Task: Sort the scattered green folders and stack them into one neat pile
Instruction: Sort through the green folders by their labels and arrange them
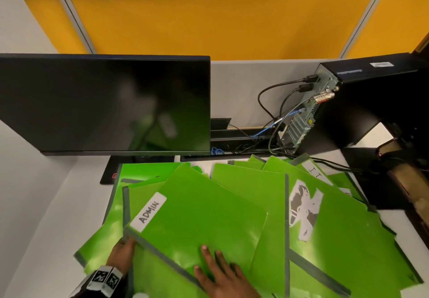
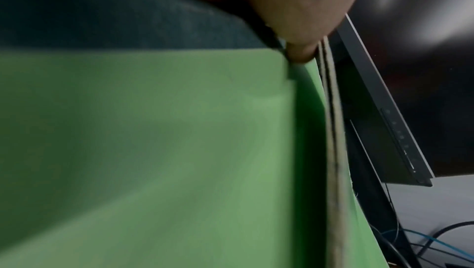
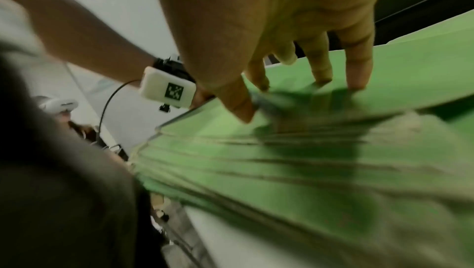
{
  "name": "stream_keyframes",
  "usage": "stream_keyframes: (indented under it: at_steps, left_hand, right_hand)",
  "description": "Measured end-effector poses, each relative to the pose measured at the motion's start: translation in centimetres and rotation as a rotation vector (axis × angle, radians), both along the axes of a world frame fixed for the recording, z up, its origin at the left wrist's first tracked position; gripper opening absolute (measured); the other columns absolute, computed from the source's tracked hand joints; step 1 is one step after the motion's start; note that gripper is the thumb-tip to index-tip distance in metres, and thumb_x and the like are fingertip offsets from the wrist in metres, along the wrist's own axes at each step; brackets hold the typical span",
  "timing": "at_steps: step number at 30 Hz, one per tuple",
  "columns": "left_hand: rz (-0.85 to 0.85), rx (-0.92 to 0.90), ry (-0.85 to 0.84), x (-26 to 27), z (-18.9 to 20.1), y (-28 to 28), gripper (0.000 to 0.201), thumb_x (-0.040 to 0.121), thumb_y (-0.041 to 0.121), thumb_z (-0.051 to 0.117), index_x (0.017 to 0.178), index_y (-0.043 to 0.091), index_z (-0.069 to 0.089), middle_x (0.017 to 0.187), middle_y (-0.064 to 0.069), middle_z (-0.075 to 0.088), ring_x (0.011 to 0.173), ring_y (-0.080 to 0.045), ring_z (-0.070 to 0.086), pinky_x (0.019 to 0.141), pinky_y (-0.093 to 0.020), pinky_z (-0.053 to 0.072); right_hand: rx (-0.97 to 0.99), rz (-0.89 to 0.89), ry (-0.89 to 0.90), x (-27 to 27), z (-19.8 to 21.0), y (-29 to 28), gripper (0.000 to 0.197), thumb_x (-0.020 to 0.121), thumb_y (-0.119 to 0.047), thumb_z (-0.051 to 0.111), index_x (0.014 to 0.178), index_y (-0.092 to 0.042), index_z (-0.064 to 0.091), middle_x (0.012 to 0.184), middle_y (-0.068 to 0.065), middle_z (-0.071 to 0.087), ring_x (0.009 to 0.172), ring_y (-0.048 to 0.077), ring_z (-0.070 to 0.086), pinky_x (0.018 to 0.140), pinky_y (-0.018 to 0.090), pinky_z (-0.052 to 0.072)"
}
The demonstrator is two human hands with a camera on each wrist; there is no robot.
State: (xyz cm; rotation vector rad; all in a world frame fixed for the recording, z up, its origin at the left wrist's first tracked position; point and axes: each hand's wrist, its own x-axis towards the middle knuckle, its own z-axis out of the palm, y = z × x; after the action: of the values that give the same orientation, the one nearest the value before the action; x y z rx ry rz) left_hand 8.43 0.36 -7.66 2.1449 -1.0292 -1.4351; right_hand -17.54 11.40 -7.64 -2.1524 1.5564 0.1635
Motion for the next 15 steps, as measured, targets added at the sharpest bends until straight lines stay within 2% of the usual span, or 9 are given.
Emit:
stream_keyframes:
  at_steps: [1,2,3,4,5,7,9,11,15]
  left_hand:
    - [0.097,0.012,0.012,-0.3,0.8,-0.1,0.047,0.100,0.026,0.038,0.129,-0.010,0.046,0.134,-0.031,0.047,0.122,-0.043,0.047,0.105,-0.049,0.037]
    - [0.160,-0.002,0.067,-0.4,0.8,0.0,0.058,0.101,0.040,0.028,0.132,-0.007,0.045,0.136,-0.029,0.046,0.125,-0.042,0.045,0.107,-0.046,0.035]
    - [0.274,0.016,0.147,-0.8,1.2,0.1,0.072,0.097,0.054,0.021,0.133,-0.003,0.046,0.134,-0.028,0.048,0.125,-0.041,0.045,0.106,-0.046,0.035]
    - [0.358,0.009,0.222,-0.8,0.9,0.0,0.085,0.088,0.068,0.018,0.133,0.002,0.048,0.132,-0.026,0.051,0.123,-0.041,0.047,0.107,-0.048,0.035]
    - [0.431,0.012,0.271,-0.5,0.1,-0.1,0.098,0.076,0.082,0.020,0.131,0.007,0.051,0.127,-0.024,0.055,0.122,-0.042,0.049,0.106,-0.051,0.035]
    - [0.496,0.027,0.352,0.4,-2.9,-0.4,0.116,0.052,0.097,0.029,0.125,0.011,0.058,0.116,-0.020,0.064,0.119,-0.041,0.052,0.105,-0.053,0.036]
    - [0.488,-0.009,0.392,-0.9,-0.3,-0.3,0.105,0.065,0.090,0.030,0.130,0.011,0.053,0.121,-0.010,0.059,0.124,-0.037,0.049,0.106,-0.044,0.035]
    - [0.465,-0.063,0.363,-1.9,1.5,-0.4,0.081,0.087,0.068,0.022,0.141,0.009,0.037,0.127,0.001,0.041,0.133,-0.029,0.037,0.104,-0.034,0.029]
    - [0.340,-0.036,0.237,-1.7,0.4,-0.3,0.101,0.069,0.083,0.038,0.138,0.009,0.042,0.143,-0.016,0.041,0.131,-0.031,0.039,0.104,-0.039,0.029]
  right_hand:
    - [0.001,0.056,0.029,1.0,0.7,-0.6,0.045,0.085,-0.054,0.042,0.122,-0.030,0.052,0.156,0.015,0.011,0.102,0.024,0.066,0.052,0.031,0.055]
    - [0.027,0.112,0.019,1.5,1.6,-1.6,0.046,0.080,-0.056,0.048,0.120,-0.032,0.054,0.155,0.016,0.015,0.096,0.023,0.067,0.057,0.034,0.055]
    - [-0.023,0.115,-0.041,1.7,1.8,-2.9,0.049,0.081,-0.050,0.052,0.126,-0.030,0.052,0.154,0.016,0.016,0.106,0.028,0.061,0.072,0.040,0.054]
    - [-0.068,0.212,-0.020,1.7,2.2,-4.2,0.050,0.086,-0.036,0.052,0.135,-0.028,0.044,0.154,0.016,0.014,0.122,0.033,0.048,0.091,0.048,0.045]
    - [0.021,0.297,-0.006,1.6,2.7,-5.2,0.054,0.090,-0.022,0.050,0.142,-0.027,0.036,0.155,0.014,0.012,0.133,0.035,0.032,0.105,0.050,0.031]
    - [0.001,0.352,0.048,1.4,3.6,-7.4,0.064,0.089,-0.020,0.054,0.145,-0.033,0.027,0.157,0.010,0.005,0.143,0.034,0.009,0.113,0.057,0.009]
    - [-0.017,0.334,0.131,1.1,3.1,-9.0,0.073,0.086,-0.039,0.057,0.145,-0.042,0.015,0.157,0.005,-0.014,0.143,0.033,-0.014,0.107,0.067,-0.009]
    - [0.032,0.343,0.193,0.7,2.6,-9.6,0.075,0.086,-0.050,0.053,0.144,-0.048,0.004,0.155,0.004,-0.023,0.141,0.037,-0.017,0.105,0.069,-0.011]
    - [0.053,0.369,0.208,0.8,2.6,-10.0,0.067,0.090,-0.051,0.044,0.143,-0.050,0.003,0.157,0.003,-0.016,0.143,0.038,-0.007,0.111,0.063,-0.001]
